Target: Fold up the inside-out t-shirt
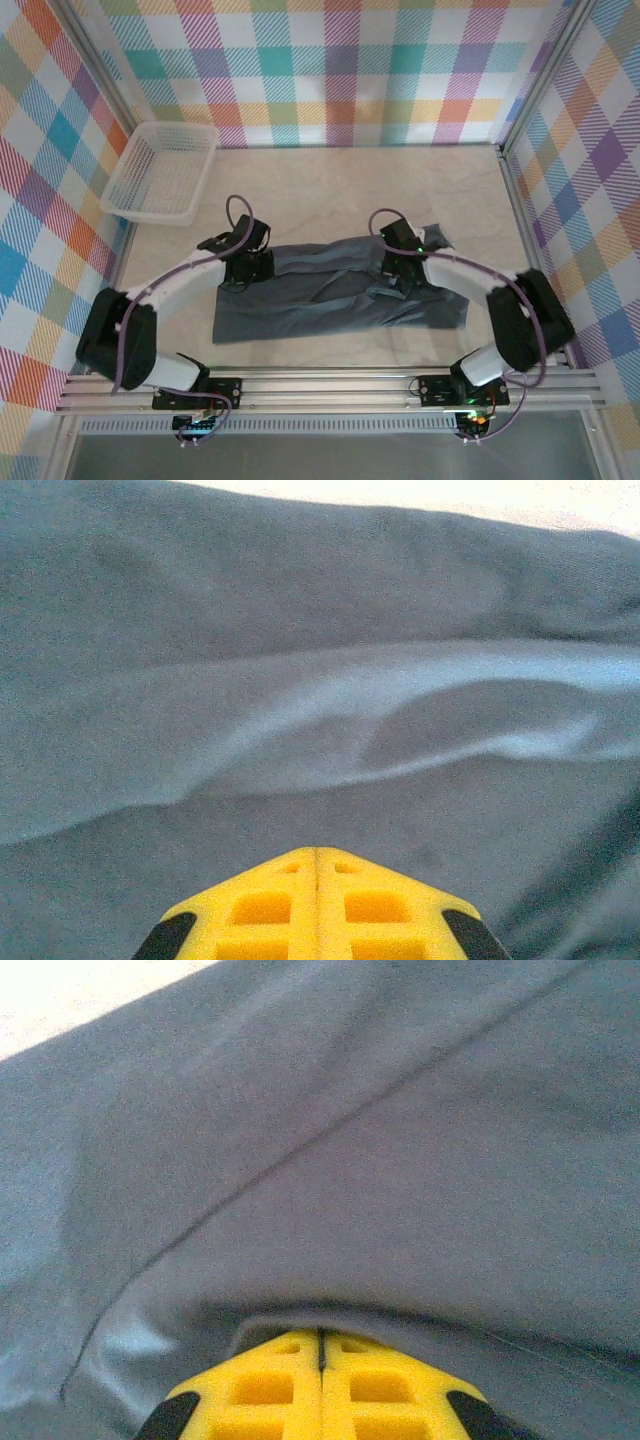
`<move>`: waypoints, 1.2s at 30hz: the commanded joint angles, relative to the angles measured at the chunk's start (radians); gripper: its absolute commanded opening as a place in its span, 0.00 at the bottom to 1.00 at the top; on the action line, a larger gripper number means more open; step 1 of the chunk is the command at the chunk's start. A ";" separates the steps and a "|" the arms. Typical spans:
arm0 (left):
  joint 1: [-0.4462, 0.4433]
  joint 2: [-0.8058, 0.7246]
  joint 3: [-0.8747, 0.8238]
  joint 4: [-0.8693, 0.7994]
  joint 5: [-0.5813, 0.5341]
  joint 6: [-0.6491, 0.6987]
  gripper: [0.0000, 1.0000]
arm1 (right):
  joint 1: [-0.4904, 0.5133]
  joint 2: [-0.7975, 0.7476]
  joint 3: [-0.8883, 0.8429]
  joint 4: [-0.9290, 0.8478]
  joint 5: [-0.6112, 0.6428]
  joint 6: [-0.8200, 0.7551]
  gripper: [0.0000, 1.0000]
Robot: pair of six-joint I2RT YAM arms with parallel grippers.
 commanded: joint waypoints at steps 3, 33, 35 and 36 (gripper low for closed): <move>0.021 0.171 0.115 0.012 -0.062 -0.035 0.00 | -0.022 0.169 0.084 -0.031 -0.032 -0.038 0.00; 0.176 0.558 0.918 -0.012 0.154 0.073 0.35 | 0.289 0.211 0.146 0.288 -0.736 0.163 0.26; 0.178 0.424 0.760 -0.026 0.101 0.066 0.29 | 0.289 0.130 0.100 0.215 -0.646 0.117 0.26; 0.178 0.364 0.669 -0.038 0.064 0.057 0.22 | 0.290 0.084 0.070 0.190 -0.592 0.098 0.26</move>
